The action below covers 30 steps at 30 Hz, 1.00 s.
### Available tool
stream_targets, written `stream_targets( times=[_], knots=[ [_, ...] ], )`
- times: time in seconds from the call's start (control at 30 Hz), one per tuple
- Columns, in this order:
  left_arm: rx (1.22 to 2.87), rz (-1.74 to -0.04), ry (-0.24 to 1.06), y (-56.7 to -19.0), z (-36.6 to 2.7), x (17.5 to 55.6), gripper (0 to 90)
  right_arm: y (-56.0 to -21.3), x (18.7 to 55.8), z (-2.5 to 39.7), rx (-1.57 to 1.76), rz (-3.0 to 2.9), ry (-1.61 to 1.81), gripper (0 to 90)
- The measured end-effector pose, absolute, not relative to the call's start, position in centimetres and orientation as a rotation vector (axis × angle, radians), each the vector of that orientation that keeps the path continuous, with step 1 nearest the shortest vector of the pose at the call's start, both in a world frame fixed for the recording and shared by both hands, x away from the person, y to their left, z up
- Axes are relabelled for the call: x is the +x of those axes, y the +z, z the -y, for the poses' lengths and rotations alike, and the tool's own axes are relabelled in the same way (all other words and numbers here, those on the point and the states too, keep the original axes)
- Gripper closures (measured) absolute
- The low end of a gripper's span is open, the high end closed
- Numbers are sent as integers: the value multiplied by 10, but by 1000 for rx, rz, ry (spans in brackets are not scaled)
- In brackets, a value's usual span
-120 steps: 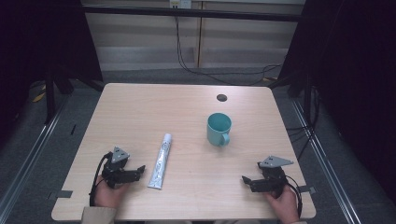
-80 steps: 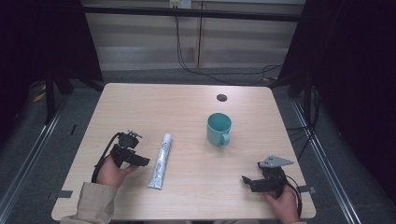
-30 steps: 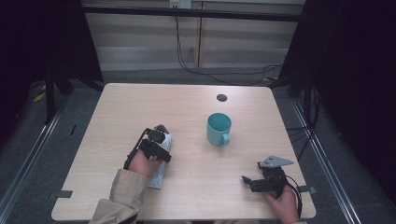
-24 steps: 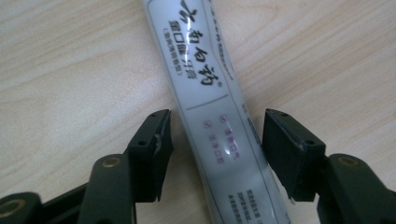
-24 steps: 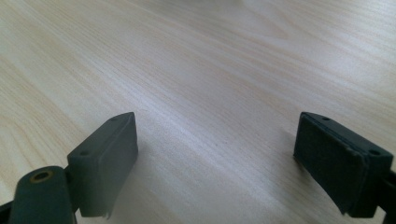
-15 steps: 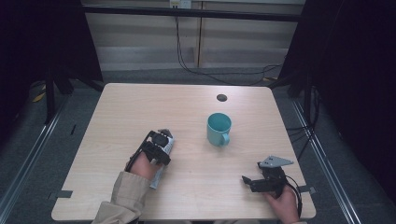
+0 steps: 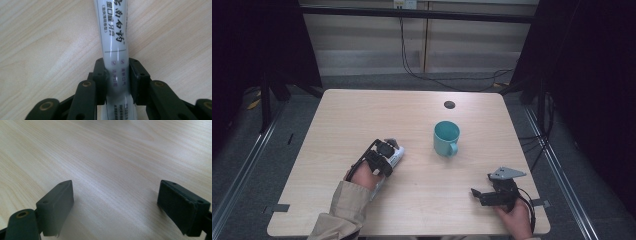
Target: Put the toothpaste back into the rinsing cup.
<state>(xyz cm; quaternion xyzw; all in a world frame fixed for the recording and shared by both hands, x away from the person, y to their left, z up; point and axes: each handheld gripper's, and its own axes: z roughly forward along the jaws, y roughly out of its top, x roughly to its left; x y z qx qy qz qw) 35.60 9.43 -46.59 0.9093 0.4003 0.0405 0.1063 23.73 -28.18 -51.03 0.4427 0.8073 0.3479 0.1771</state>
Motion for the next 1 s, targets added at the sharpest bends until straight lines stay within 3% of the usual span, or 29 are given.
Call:
stream_targets(
  times=[1.0],
  knots=[
    [2650,-1003,82,-448,-102,343,759,-510,238,282,1254,-2286,989,125]
  ],
)
